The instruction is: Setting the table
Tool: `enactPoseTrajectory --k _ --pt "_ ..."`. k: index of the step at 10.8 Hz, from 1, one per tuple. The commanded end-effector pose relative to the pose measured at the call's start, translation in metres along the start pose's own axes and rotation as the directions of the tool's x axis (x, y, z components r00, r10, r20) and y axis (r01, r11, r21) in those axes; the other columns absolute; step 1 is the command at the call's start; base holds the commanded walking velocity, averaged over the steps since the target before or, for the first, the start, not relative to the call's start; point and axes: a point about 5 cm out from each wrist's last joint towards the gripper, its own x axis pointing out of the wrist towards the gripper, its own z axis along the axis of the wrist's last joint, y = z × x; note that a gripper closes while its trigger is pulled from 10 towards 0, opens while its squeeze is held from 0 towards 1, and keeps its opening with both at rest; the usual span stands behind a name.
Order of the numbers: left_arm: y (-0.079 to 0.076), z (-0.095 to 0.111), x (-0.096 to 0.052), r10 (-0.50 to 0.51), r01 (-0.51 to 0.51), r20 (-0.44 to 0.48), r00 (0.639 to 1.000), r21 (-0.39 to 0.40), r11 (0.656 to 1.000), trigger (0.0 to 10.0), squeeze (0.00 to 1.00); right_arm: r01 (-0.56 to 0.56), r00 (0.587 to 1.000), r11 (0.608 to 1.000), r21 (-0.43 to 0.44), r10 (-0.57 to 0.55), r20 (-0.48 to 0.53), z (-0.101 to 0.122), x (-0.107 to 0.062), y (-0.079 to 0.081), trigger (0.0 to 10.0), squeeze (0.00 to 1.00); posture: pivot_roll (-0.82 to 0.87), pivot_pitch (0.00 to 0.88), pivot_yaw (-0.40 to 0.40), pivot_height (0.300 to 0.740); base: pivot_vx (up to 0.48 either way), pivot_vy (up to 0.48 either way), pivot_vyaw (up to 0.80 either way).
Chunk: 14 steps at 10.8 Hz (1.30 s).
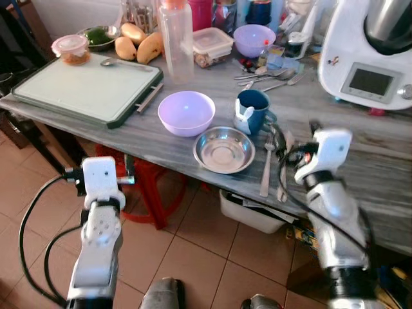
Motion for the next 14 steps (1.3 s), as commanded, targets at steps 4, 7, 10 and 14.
enactPoseTrajectory --k 4,7,10,14 --pt "0.003 0.003 0.006 0.049 -0.050 0.056 0.997 0.013 0.999 10.0 0.00 0.078 0.996 0.997 0.009 -0.078 0.035 0.017 0.000 0.001 10.0 0.00 0.05 0.000 -0.001 0.740 0.000 0.000 0.00" --pt "-0.008 -0.006 0.002 0.017 -0.018 0.034 0.999 0.005 1.000 10.0 0.00 0.082 0.996 0.996 0.016 -0.083 0.014 0.016 -0.004 0.002 10.0 0.00 0.02 0.000 0.012 0.740 0.000 0.000 0.00" --pt "-0.010 -0.011 0.003 0.008 -0.009 0.031 0.999 0.018 1.000 10.0 0.00 0.020 1.000 0.997 -0.077 -0.022 -0.020 0.010 -0.007 0.011 10.0 0.00 0.03 0.000 0.008 0.740 0.000 0.000 0.53" --pt "-0.008 -0.016 -0.003 0.017 -0.017 0.010 1.000 0.020 1.000 10.0 0.00 -0.027 0.999 0.999 -0.035 0.025 -0.044 0.003 -0.014 0.021 10.0 0.00 0.02 0.000 0.013 0.740 0.000 0.000 0.80"
